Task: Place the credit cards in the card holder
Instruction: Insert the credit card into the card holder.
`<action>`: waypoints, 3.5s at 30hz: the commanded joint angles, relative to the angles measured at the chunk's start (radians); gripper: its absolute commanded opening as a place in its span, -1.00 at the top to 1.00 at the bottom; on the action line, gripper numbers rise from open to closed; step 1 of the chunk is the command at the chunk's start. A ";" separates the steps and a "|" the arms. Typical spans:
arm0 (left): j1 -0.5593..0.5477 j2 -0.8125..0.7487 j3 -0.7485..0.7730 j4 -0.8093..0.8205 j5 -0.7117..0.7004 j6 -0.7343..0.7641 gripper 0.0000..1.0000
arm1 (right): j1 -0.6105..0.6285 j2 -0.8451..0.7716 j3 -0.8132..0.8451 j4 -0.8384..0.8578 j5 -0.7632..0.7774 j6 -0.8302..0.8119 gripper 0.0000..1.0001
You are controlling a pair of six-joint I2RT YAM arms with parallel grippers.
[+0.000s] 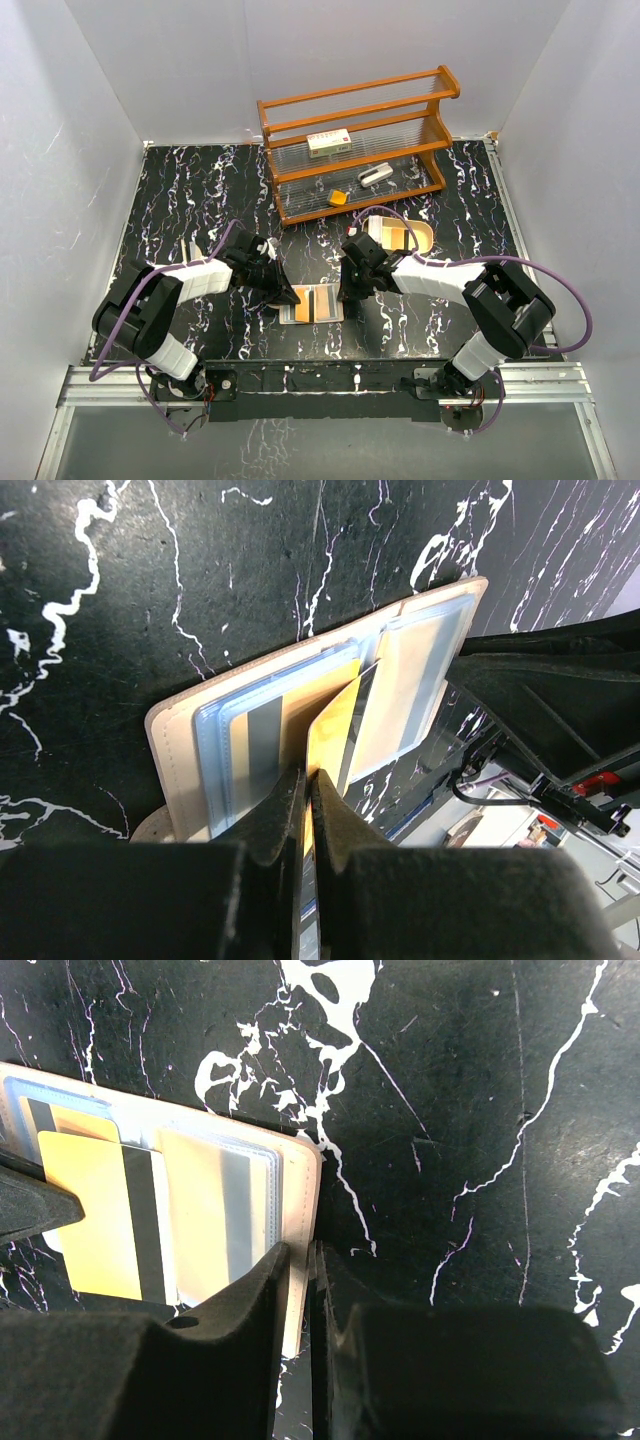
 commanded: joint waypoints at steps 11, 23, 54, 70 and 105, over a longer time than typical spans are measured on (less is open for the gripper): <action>0.003 -0.002 -0.001 -0.029 -0.006 0.010 1.00 | 0.021 0.001 -0.016 0.038 0.008 -0.001 0.76; 0.004 0.068 0.030 0.038 0.031 0.061 1.00 | 0.025 0.001 -0.020 0.042 0.006 0.000 0.77; -0.017 -0.117 -0.041 0.073 -0.069 -0.070 0.08 | 0.028 -0.135 -0.054 0.083 -0.002 0.111 0.71; -0.031 -0.029 -0.068 0.156 -0.030 -0.088 0.04 | 0.028 -0.063 -0.086 0.158 -0.030 0.123 0.71; -0.069 -0.228 0.094 -0.285 -0.314 -0.037 0.02 | 0.028 -0.133 -0.016 0.107 -0.060 0.080 0.22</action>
